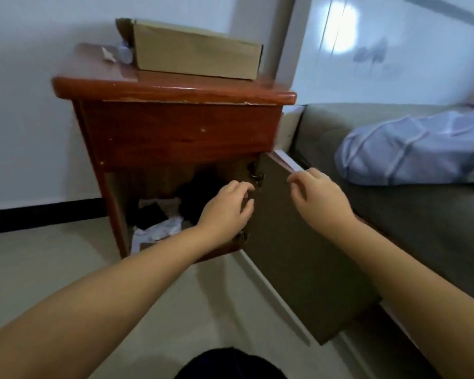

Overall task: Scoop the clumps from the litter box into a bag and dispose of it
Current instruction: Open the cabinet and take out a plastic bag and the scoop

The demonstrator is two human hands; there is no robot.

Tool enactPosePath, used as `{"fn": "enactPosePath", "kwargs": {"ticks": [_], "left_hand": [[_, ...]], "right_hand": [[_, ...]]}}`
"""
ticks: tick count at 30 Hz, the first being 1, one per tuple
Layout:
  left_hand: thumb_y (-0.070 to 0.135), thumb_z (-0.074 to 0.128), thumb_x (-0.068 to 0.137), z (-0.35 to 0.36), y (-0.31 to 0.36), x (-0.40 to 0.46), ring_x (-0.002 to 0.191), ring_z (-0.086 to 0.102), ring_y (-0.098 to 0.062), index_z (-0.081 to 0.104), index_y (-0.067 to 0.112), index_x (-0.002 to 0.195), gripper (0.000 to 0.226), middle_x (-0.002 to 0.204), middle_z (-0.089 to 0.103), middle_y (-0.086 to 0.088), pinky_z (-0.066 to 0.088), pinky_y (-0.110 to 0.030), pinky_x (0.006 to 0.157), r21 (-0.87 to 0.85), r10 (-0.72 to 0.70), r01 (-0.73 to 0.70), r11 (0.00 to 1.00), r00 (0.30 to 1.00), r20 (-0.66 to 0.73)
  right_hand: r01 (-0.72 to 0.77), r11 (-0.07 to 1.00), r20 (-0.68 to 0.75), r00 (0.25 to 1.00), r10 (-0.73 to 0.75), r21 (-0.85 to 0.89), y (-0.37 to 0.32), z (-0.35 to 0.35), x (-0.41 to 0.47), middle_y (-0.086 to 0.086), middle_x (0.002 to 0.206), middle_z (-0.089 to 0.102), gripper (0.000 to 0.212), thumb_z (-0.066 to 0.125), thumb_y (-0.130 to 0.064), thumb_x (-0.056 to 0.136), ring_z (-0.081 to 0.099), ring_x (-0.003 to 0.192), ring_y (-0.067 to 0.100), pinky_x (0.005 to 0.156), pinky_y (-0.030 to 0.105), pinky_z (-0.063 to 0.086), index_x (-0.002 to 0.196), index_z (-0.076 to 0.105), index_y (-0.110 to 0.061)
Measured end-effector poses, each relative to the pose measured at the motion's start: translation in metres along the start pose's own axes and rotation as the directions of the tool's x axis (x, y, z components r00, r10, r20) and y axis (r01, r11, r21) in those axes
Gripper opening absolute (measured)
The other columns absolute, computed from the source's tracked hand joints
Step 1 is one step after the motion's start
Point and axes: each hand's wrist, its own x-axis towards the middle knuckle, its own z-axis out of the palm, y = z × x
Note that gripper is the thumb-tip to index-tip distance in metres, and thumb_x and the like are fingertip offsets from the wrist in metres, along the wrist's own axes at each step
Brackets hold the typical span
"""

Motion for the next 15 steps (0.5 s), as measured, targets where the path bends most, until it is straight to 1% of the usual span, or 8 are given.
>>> {"fn": "enactPosePath", "kwargs": {"ticks": [1, 3, 5, 6, 8, 9, 12, 15], "left_hand": [[0.026, 0.045, 0.097, 0.013, 0.017, 0.012, 0.113, 0.05, -0.012, 0.048, 0.019, 0.129, 0.033, 0.121, 0.051, 0.002, 0.048, -0.028, 0.088, -0.005, 0.063, -0.063, 0.998, 0.998, 0.0], [0.023, 0.043, 0.097, 0.038, 0.046, 0.035, 0.123, 0.045, -0.011, 0.045, 0.018, 0.134, 0.037, 0.132, 0.05, 0.002, 0.043, -0.028, 0.098, -0.004, 0.208, -0.208, 0.978, 0.977, 0.044], [0.023, 0.037, 0.1, 0.063, 0.068, 0.051, 0.137, 0.032, -0.014, 0.036, 0.019, 0.142, 0.043, 0.146, 0.039, 0.001, 0.031, -0.034, 0.113, 0.02, 0.322, -0.331, 0.943, 0.929, 0.184], [0.026, 0.033, 0.101, 0.074, 0.075, 0.056, 0.143, 0.022, -0.015, 0.03, 0.021, 0.146, 0.045, 0.152, 0.031, 0.001, 0.022, -0.037, 0.117, 0.048, 0.34, -0.366, 0.929, 0.899, 0.276], [0.032, 0.027, 0.102, 0.093, 0.082, 0.057, 0.146, 0.008, -0.016, 0.023, 0.022, 0.148, 0.047, 0.157, 0.019, 0.0, 0.01, -0.04, 0.118, 0.119, 0.327, -0.396, 0.91, 0.865, 0.381], [0.034, 0.026, 0.102, 0.098, 0.084, 0.055, 0.146, 0.008, -0.017, 0.026, 0.021, 0.147, 0.047, 0.156, 0.021, -0.001, 0.01, -0.041, 0.118, 0.142, 0.328, -0.401, 0.905, 0.87, 0.368], [0.036, 0.029, 0.101, 0.096, 0.081, 0.047, 0.136, 0.03, -0.02, 0.042, 0.018, 0.135, 0.041, 0.14, 0.041, -0.003, 0.024, -0.04, 0.113, 0.153, 0.385, -0.424, 0.893, 0.893, 0.232], [0.039, 0.031, 0.1, 0.083, 0.067, 0.032, 0.123, 0.042, -0.019, 0.051, 0.017, 0.12, 0.036, 0.123, 0.051, -0.002, 0.034, -0.039, 0.107, 0.126, 0.417, -0.437, 0.891, 0.895, 0.157]], "right_hand": [[-0.051, 0.996, 0.005, 0.999, 0.052, -0.077, 0.019, -0.013, -0.003, 0.002, 0.116, 0.057, 0.027, 0.046, -0.027, 0.096, 0.057, 0.098, 0.019, 0.081, 0.032, 0.048, 0.12, 0.056, -0.019], [-0.207, 0.962, 0.159, 0.959, 0.236, -0.179, 0.056, -0.028, -0.011, 0.004, 0.117, 0.057, 0.032, 0.046, -0.031, 0.096, 0.058, 0.098, 0.02, 0.082, 0.033, 0.05, 0.124, 0.052, -0.019], [-0.345, 0.912, 0.369, 0.836, 0.406, -0.221, 0.081, -0.031, -0.025, 0.005, 0.106, 0.061, 0.031, 0.043, -0.033, 0.097, 0.061, 0.091, 0.018, 0.082, 0.034, 0.053, 0.121, 0.053, -0.015], [-0.38, 0.898, 0.429, 0.789, 0.439, -0.221, 0.089, -0.027, -0.033, 0.003, 0.096, 0.061, 0.03, 0.041, -0.033, 0.099, 0.061, 0.085, 0.017, 0.079, 0.033, 0.053, 0.118, 0.054, -0.013], [-0.387, 0.905, 0.472, 0.773, 0.423, -0.178, 0.097, -0.02, -0.045, -0.002, 0.084, 0.058, 0.028, 0.039, -0.03, 0.1, 0.06, 0.077, 0.013, 0.073, 0.029, 0.05, 0.116, 0.054, -0.012], [-0.37, 0.918, 0.476, 0.787, 0.393, -0.147, 0.097, -0.02, -0.047, -0.002, 0.083, 0.058, 0.027, 0.039, -0.029, 0.1, 0.059, 0.076, 0.013, 0.072, 0.027, 0.049, 0.115, 0.055, -0.012], [-0.356, 0.934, 0.542, 0.779, 0.316, -0.032, 0.091, -0.025, -0.044, 0.002, 0.094, 0.064, 0.028, 0.04, -0.033, 0.099, 0.062, 0.085, 0.014, 0.076, 0.027, 0.049, 0.11, 0.06, -0.016], [-0.518, 0.82, 0.706, 0.674, 0.217, 0.242, 0.077, -0.027, -0.045, 0.007, 0.1, 0.068, 0.035, 0.035, -0.041, 0.099, 0.066, 0.093, 0.018, 0.085, 0.031, 0.053, 0.108, 0.062, -0.021]]}}
